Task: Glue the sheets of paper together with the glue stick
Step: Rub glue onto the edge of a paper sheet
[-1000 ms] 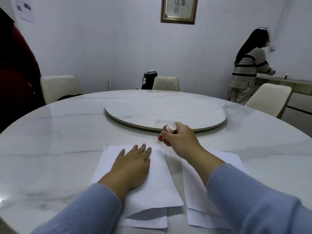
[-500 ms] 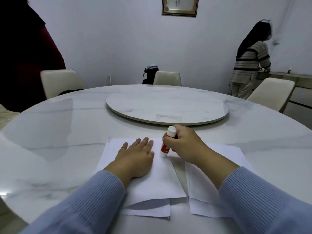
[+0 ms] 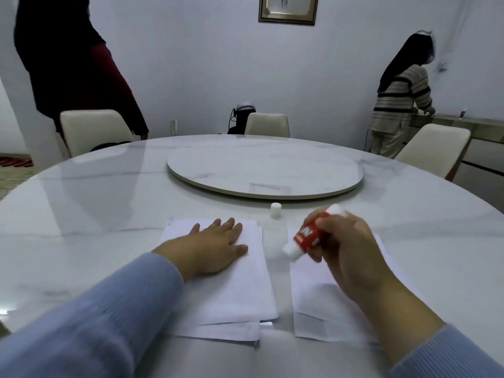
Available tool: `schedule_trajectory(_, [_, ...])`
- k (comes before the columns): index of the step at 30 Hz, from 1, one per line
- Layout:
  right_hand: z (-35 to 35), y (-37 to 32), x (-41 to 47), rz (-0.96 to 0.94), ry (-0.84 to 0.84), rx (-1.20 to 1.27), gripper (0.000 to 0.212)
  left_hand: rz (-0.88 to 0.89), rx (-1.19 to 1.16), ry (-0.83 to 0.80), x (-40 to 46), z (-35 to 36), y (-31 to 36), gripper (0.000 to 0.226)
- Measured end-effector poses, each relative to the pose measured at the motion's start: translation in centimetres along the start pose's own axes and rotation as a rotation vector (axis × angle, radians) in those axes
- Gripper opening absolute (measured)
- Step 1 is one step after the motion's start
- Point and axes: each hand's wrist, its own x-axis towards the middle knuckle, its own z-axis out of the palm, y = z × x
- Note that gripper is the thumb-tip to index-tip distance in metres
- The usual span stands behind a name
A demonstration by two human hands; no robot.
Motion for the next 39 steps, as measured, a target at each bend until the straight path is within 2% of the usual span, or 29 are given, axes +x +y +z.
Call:
schedule_trajectory(3, [-0.6, 0.0, 0.6, -0.006, 0.18, 0.039, 0.015, 0.117, 0.053, -0.065, -0.4, -1.8, -0.3, 0.056])
schedule_trajectory(6, [-0.5, 0.2, 0.5, -0.009, 0.23, 0.007, 0.017, -0.077, 0.093, 0.118, -0.3, -1.2, -0.2, 0.055])
schedule_trajectory(8, [-0.4, 0.1, 0.4, -0.012, 0.25, -0.025, 0.018, -0.133, 0.106, 0.073, -0.8, -0.5, 0.3, 0.057])
schedule_trajectory(11, [-0.3, 0.2, 0.4, -0.02, 0.296, -0.103, 0.014, 0.005, 0.039, -0.075, -1.9, -1.1, 0.1, 0.055])
schedule_trajectory(14, [0.1, 0.2, 0.4, -0.028, 0.323, -0.218, 0.007, 0.046, -0.082, 0.022, -2.1, -1.5, 0.4, 0.053])
schedule_trajectory(16, [0.7, -0.1, 0.7, -0.034, 0.288, -0.284, 0.006, 0.046, -0.193, 0.132, -1.8, -0.4, 1.4, 0.052])
schedule_trajectory(18, [1.4, -0.5, 1.6, -0.034, 0.216, -0.369, 0.01, 0.072, -0.172, 0.177, -1.4, 1.1, 2.0, 0.054])
schedule_trajectory(24, [3.3, 0.9, 4.7, 0.004, 0.005, -0.611, 0.011, 0.077, -0.068, 0.172, -1.0, 2.0, 1.5, 0.055])
schedule_trajectory(31, [3.6, 2.9, 5.7, 0.004, -0.032, -0.691, 0.011, 0.057, -0.078, 0.15, -1.0, 1.7, 1.7, 0.058])
schedule_trajectory(39, [3.0, 1.4, 3.3, -0.048, -0.105, -0.742, 0.015, 0.053, -0.096, 0.123, -0.9, 1.5, 1.8, 0.057])
